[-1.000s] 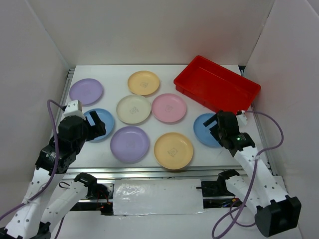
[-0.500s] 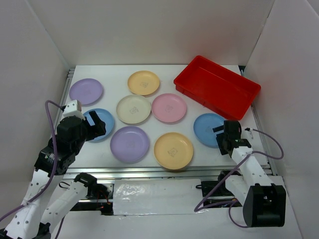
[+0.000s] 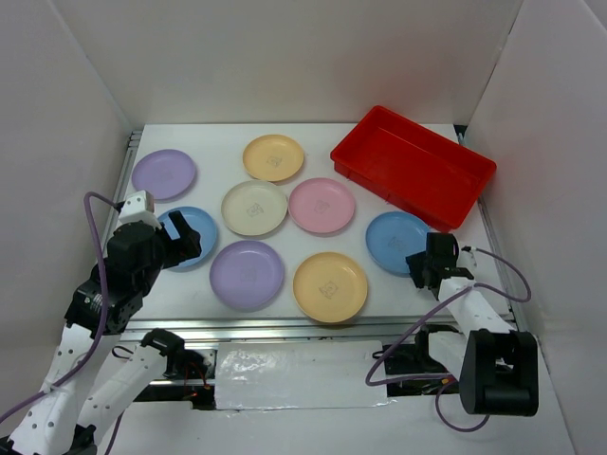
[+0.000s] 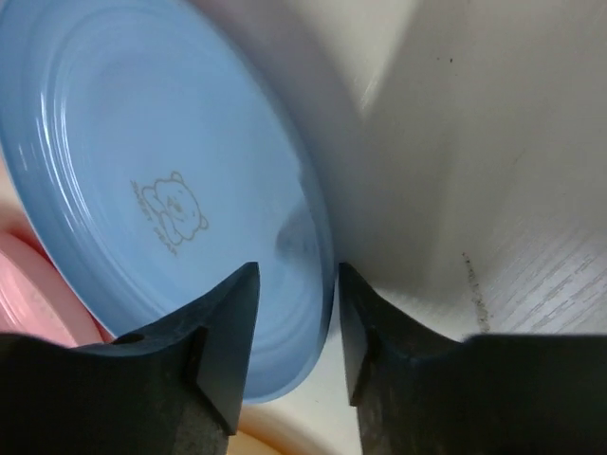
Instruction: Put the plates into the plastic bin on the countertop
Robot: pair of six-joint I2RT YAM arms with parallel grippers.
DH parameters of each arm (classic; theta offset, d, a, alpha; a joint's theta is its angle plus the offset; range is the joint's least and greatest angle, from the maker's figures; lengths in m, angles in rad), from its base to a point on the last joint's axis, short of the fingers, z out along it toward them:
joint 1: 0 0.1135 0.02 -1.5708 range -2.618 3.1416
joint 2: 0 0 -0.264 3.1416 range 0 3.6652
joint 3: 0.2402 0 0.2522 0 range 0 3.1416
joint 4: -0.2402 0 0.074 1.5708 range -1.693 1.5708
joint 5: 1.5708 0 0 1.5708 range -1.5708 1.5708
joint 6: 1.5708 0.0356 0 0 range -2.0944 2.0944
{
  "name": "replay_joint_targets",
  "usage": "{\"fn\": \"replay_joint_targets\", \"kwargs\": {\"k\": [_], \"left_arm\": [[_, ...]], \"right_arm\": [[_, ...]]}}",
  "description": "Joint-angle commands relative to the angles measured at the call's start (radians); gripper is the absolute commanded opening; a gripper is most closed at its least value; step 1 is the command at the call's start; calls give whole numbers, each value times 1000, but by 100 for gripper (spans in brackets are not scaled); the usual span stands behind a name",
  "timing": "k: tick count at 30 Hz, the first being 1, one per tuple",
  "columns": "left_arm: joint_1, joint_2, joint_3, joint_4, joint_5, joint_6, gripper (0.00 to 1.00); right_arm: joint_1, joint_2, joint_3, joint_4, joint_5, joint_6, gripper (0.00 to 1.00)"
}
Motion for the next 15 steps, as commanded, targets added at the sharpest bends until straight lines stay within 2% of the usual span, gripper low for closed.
{"fn": "replay_joint_targets", "kwargs": {"k": [1, 2, 3, 7, 8, 9, 11, 15], "left_arm": [[3, -13, -3, 35, -3, 19, 99], [1, -13, -1, 36, -1, 19, 99], [3, -15, -2, 35, -2, 21, 99], [3, -13, 1, 32, -10, 16, 99], [3, -15, 1, 32, -12, 15, 99], [1, -16, -1, 32, -12, 16, 99], [3, -20, -1, 32, -13, 13, 99], [3, -21, -1, 32, -16, 12, 99]], "right_arm": [[-6, -28, -32, 52, -18, -25, 46], [-6, -43, -37, 55, -23, -32, 31], [-4, -71, -49, 55, -23, -32, 23], [-3, -119, -62, 37, -19, -37, 22], [-3, -128, -62, 35, -17, -39, 18], [-1, -129, -60, 32, -22, -45, 8], [-1, -143, -51, 23, -48, -54, 0], [8, -180, 9, -2, -144, -81, 0]]}}
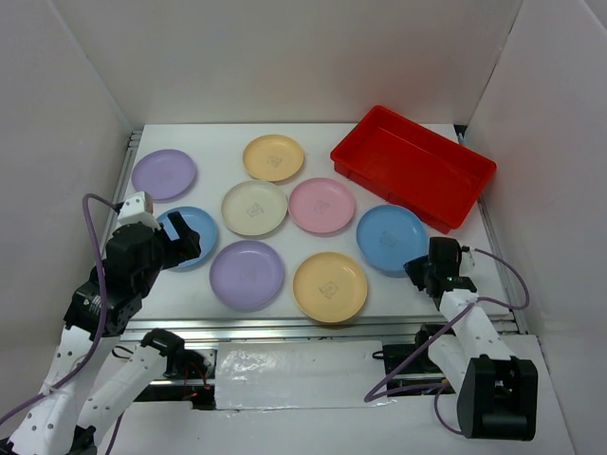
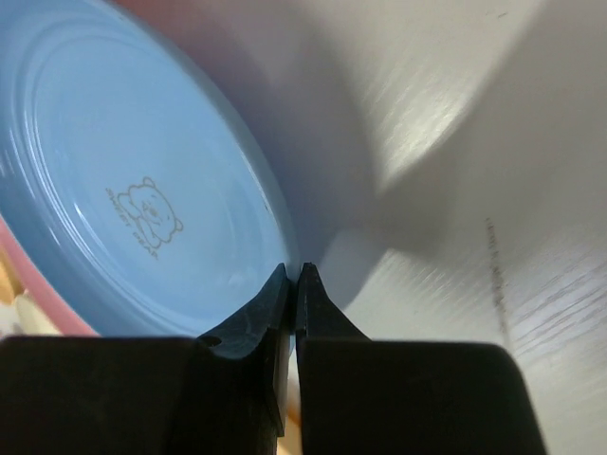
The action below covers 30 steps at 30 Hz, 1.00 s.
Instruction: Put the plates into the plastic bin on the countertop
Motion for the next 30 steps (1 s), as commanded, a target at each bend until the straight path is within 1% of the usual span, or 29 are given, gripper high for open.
{"fn": "replay_joint_targets", "kwargs": {"k": [1, 2, 4, 5, 7, 9, 10, 11, 12, 14, 15, 16, 17, 18, 20, 21, 23, 24, 27, 30], "left_arm": [[3, -11, 3, 31, -17, 13, 99], [1, -12, 4, 29, -19, 13, 99], [3, -12, 3, 31, -20, 11, 99], [3, -14, 3, 29, -20, 12, 99], [3, -14, 3, 32, -20, 12, 99], [1, -12, 3, 32, -20, 11, 99], [3, -8, 3, 31, -20, 12, 99], [3, -5, 3, 31, -20, 11, 99], [3, -2, 3, 32, -19, 12, 99], [3, 3, 4, 29, -19, 11, 99], [3, 6, 4, 31, -20, 11, 99], [3, 6, 4, 31, -19, 12, 99], [3, 6, 4, 32, -16, 14, 99], [3, 6, 4, 31, -16, 16, 99], [3, 5, 3, 31, -14, 14, 99], [3, 5, 3, 31, -14, 14, 99], [3, 5, 3, 34, -14, 16, 99], [3, 5, 3, 35, -12, 16, 99], [3, 12, 3, 35, -11, 20, 99], [3, 23, 3, 34, -5, 20, 99]], "right_arm": [[9, -42, 81, -8, -85, -33, 0], [9, -54, 116, -19, -144, -49, 0], [9, -64, 153, -39, -200, -68, 0], [9, -70, 193, -45, -261, -79, 0], [8, -70, 245, -69, -304, -97, 0], [5, -59, 342, -79, -302, -112, 0], [-3, -15, 380, -86, -288, -119, 0], [-26, 25, 481, -108, -263, -140, 0], [-40, 135, 594, -122, -259, -167, 0], [-90, 268, 718, -177, -278, -195, 0], [-106, 409, 779, -198, -282, -207, 0], [-121, 469, 898, -221, -289, -232, 0], [-144, 532, 951, -261, -295, -238, 0], [-153, 635, 1049, -275, -289, -247, 0], [-182, 723, 1130, -307, -282, -252, 0], [-191, 804, 1211, -321, -282, -257, 0], [-208, 878, 1281, -368, -277, -272, 0], [-216, 940, 1321, -373, -280, -272, 0], [-227, 1025, 1359, -363, -277, -272, 1], [-227, 1091, 1442, -381, -239, -283, 4]]}}
